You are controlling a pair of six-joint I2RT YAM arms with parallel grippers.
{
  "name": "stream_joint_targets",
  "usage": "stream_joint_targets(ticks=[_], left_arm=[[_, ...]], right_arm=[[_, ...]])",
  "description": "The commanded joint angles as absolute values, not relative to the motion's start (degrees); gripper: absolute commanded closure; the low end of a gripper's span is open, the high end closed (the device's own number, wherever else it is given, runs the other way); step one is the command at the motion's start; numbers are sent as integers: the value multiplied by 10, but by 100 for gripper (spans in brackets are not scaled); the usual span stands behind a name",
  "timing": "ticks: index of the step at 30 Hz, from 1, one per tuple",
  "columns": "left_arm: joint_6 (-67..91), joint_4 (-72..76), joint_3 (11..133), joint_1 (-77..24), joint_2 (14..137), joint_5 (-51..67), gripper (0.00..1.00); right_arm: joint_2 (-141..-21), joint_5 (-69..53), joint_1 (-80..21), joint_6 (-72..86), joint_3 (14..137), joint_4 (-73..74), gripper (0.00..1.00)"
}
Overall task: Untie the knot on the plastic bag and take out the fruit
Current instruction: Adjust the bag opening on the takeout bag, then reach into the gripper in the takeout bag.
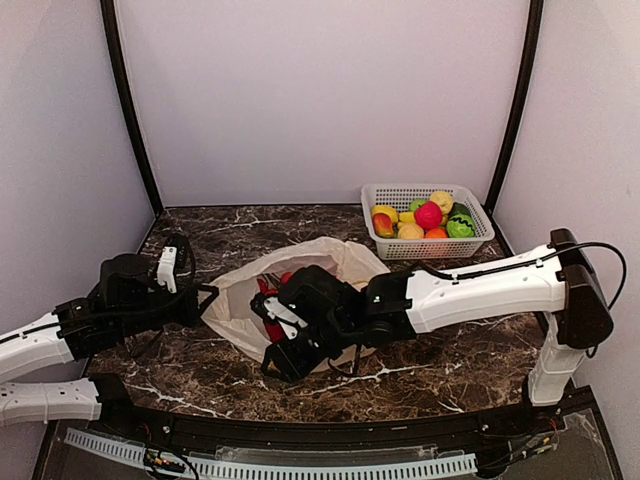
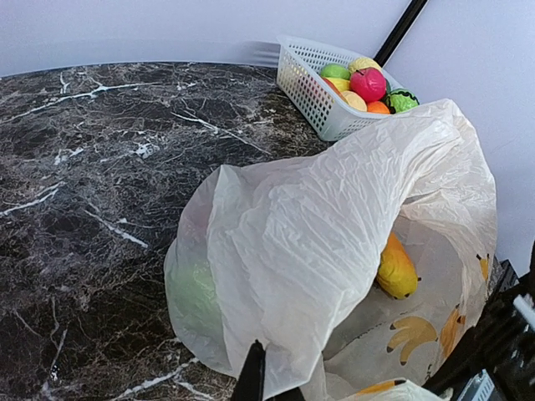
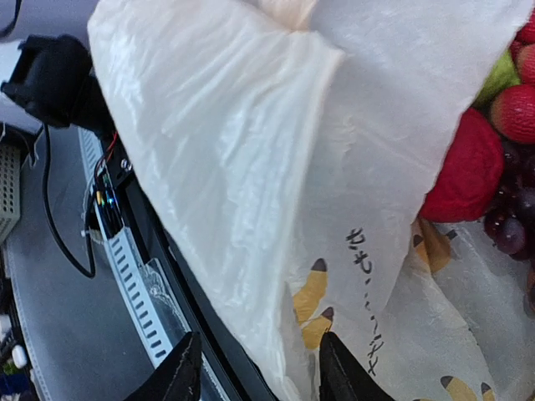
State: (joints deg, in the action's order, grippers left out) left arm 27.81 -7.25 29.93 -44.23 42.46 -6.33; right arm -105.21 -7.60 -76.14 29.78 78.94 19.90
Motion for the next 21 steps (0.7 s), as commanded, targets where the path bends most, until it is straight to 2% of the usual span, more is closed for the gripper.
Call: stream_joint_targets(ticks=[1, 4, 7, 8, 12, 16, 21], left_arm=[[282, -59, 256, -440, 369, -40, 99], [284, -63, 240, -440, 352, -28, 99], [286, -62, 234, -440, 345, -26, 99], [286, -60, 234, -440, 345, -26, 99], [289, -55, 246, -440, 353, -30, 99], [297, -50, 266, -440, 374, -34, 99], [313, -32, 293, -440, 408, -34, 99]], right_arm=[[-977, -4, -760, 290, 796, 210, 47], [-935, 29, -758, 275, 794, 213, 32], [-920, 44, -740, 274, 800, 220, 28], [-921, 46, -732, 276, 802, 222, 28], [-947, 54, -705, 271, 814, 222, 42], [-993, 78, -695, 247, 834, 205, 52], [-1038, 82, -676, 231, 852, 155, 56]])
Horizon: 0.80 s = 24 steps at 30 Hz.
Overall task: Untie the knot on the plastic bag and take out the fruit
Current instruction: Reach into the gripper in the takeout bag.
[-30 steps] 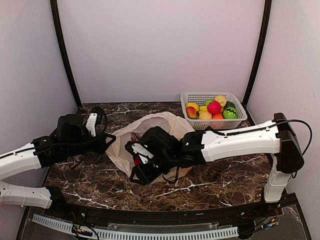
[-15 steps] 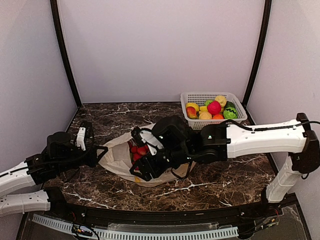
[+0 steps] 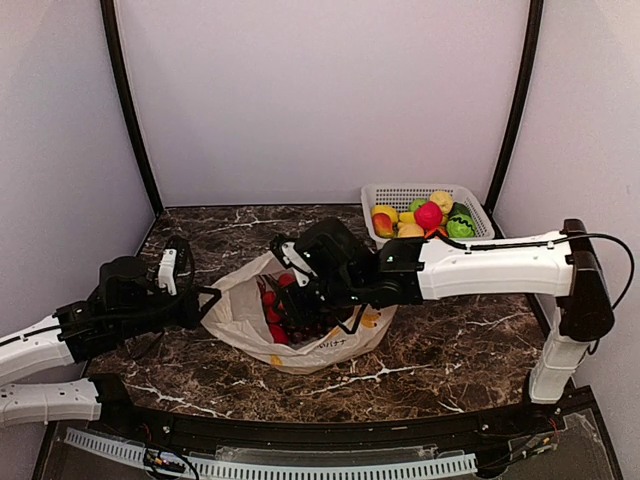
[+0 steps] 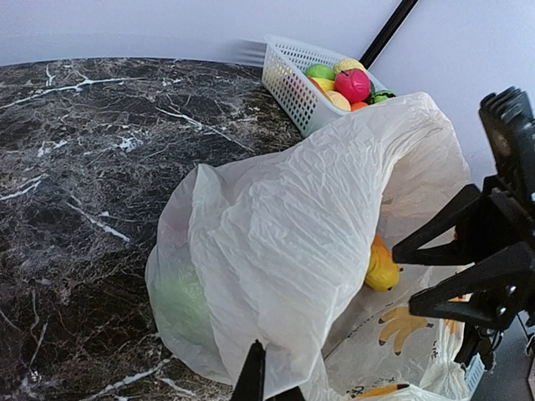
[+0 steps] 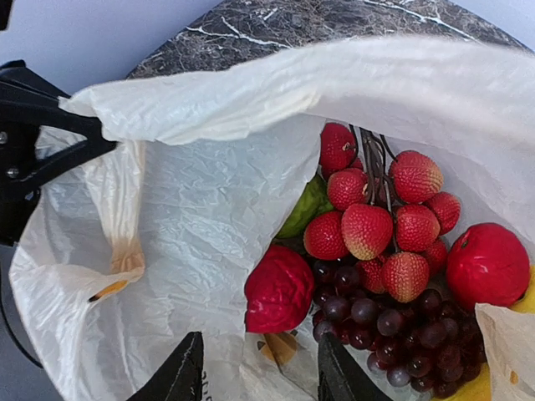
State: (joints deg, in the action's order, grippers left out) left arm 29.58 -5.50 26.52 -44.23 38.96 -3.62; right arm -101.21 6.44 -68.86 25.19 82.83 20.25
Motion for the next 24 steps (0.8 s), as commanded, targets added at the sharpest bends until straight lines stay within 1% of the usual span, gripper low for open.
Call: stream_joint_targets(ticks=[1, 9, 15, 24], left_arm=[[318, -28, 299, -440, 418, -33, 99], [319, -7, 330, -440, 464, -31, 99], [314, -11, 336, -440, 474, -31, 99], [310, -10, 343, -440, 487, -24, 99]], right_arm=[[-1045, 84, -672, 228, 854, 143, 57], [-1111, 76, -636, 205, 888, 82, 61], [-1173, 49, -609, 190, 934, 81, 64], [-1250, 38, -598, 160, 997, 96, 66]])
